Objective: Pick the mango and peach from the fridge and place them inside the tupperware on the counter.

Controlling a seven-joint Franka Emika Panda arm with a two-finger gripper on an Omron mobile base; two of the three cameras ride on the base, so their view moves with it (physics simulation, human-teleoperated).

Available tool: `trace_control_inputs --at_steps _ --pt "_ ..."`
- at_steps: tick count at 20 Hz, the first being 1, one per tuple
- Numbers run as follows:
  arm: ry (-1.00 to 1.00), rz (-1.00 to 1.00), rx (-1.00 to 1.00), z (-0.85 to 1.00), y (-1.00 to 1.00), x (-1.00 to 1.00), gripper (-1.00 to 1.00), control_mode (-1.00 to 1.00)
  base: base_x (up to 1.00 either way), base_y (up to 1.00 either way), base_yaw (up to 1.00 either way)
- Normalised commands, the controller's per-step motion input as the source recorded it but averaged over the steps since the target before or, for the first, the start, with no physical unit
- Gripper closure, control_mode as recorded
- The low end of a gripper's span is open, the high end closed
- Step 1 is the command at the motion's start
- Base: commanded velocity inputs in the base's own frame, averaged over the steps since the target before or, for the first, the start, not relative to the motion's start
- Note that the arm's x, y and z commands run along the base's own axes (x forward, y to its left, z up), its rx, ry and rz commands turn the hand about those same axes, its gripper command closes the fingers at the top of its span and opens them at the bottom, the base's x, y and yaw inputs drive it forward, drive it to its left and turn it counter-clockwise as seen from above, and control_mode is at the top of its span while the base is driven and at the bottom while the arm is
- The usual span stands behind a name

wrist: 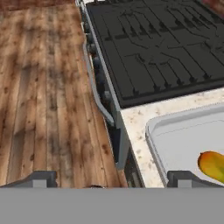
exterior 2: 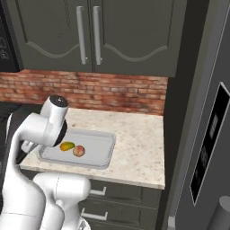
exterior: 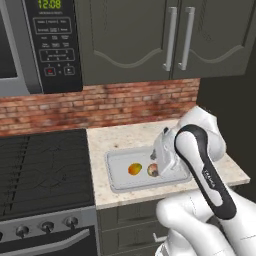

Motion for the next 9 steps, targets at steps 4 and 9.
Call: trace_control_inputs --at_steps 4,9 --pt "0.00 -0.29 0.04 0.47 0.00 -0.61 -1.00 -1.00 0.00 0.00 0.00" --pt "0.00 -0.27 0.00 0.54 0.00 -0.56 -1.00 -1.00 0.00 0.00 0.00"
